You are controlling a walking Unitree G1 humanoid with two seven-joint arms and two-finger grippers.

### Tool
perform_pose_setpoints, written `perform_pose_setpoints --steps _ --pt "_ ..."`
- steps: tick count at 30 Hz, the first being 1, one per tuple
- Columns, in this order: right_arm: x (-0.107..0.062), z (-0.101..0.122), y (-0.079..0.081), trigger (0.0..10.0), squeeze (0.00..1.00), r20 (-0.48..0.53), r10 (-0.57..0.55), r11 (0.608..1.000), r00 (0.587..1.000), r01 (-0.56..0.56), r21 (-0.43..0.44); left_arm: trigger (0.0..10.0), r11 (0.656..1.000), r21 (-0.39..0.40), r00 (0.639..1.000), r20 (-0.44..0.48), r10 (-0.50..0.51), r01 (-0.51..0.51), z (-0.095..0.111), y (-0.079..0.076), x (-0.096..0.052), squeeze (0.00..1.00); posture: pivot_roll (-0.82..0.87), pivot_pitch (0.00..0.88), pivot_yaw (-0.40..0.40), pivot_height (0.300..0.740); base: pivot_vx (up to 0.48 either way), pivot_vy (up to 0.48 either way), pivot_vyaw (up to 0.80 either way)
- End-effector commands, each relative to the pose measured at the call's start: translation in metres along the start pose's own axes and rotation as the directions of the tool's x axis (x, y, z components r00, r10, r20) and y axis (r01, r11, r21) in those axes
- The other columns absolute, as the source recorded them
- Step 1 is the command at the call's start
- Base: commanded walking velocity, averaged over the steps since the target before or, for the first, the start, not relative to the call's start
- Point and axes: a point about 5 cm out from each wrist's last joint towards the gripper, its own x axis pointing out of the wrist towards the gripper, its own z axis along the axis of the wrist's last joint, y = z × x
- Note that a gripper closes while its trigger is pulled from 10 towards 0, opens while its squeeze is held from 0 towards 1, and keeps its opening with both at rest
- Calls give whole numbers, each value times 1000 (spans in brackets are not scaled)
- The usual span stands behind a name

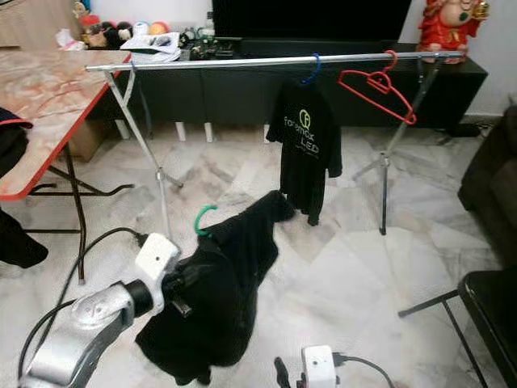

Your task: Hang hanger

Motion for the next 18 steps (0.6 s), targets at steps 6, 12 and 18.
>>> perform_pose_setpoints --steps 6,12,18 --pt "13 124 -12 10000 0 476 145 975 867 -42 -220 10000 997 39 995 72 -70 67 19 -7 18 0 -19 98 30 740 0 0 0" --pt "8 133 -10 10000 0 545 155 978 824 -49 -204 10000 991 30 987 97 -130 128 23 -16 28 0 -33 90 26 740 0 0 0" --pt "4 112 -2 10000 0 449 288 955 846 -216 -205 10000 981 29 974 119 -194 192 29 -27 34 0 -32 79 19 740 0 0 0"
